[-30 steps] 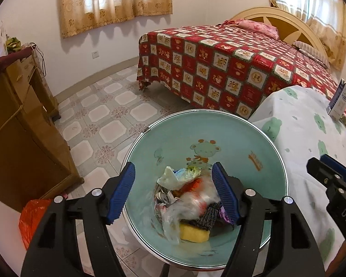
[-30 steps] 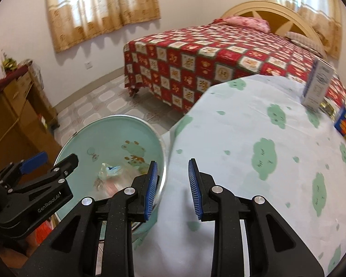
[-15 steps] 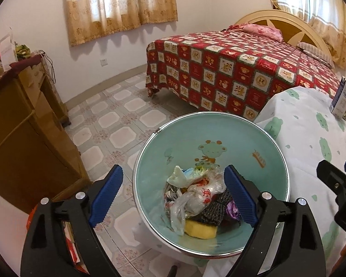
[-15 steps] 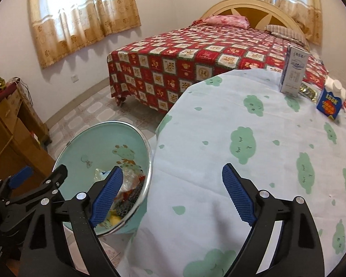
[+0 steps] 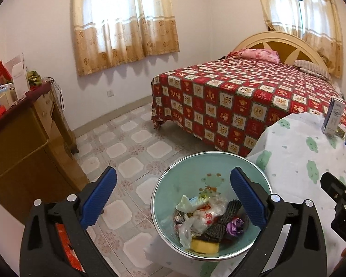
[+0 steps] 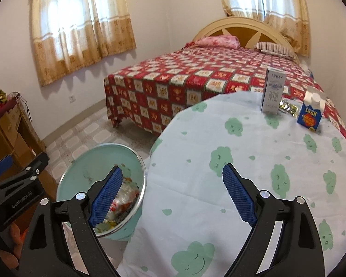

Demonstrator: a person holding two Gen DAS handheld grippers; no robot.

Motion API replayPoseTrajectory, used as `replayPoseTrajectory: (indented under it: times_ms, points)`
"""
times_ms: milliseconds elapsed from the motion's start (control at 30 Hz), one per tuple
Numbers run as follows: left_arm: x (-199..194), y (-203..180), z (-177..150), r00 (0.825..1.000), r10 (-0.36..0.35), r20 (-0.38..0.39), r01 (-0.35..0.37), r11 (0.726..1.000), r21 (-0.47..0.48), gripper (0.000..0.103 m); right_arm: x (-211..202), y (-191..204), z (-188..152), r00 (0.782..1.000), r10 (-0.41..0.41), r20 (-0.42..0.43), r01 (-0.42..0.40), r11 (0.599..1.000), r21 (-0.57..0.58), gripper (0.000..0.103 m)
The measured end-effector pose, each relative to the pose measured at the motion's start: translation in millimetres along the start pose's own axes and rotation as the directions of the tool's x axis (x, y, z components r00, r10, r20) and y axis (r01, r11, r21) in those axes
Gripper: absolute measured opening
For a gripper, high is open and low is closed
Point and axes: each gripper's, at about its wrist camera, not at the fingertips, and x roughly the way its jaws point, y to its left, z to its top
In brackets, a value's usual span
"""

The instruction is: Collect trash

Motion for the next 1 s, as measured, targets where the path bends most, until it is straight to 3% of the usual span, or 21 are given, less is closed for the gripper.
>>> replayPoseTrajectory:
  times_ms: [267, 633, 1000]
  points:
    - [-26, 8, 16, 0.999, -0.038, 0.014, 0.038, 0.999, -0.017, 0.097, -30, 4, 13, 0.995, -0.010, 0.099, 0.013, 1.000, -0.026, 0.089]
    - [-78, 21, 42, 0.988, -0.014, 0.153, 0.022, 0.999, -0.050, 0.097, -82, 3, 36, 0.964, 0.019, 0.267, -0.026, 0.999, 0.024, 0.090]
    - [-99, 18, 49, 0.980, -0.030, 0.197, 0.037, 0.999, -0.029, 0.097, -106, 9, 45, 0.947, 0.021, 0.320, -0.034, 0.999, 0.035, 0.092]
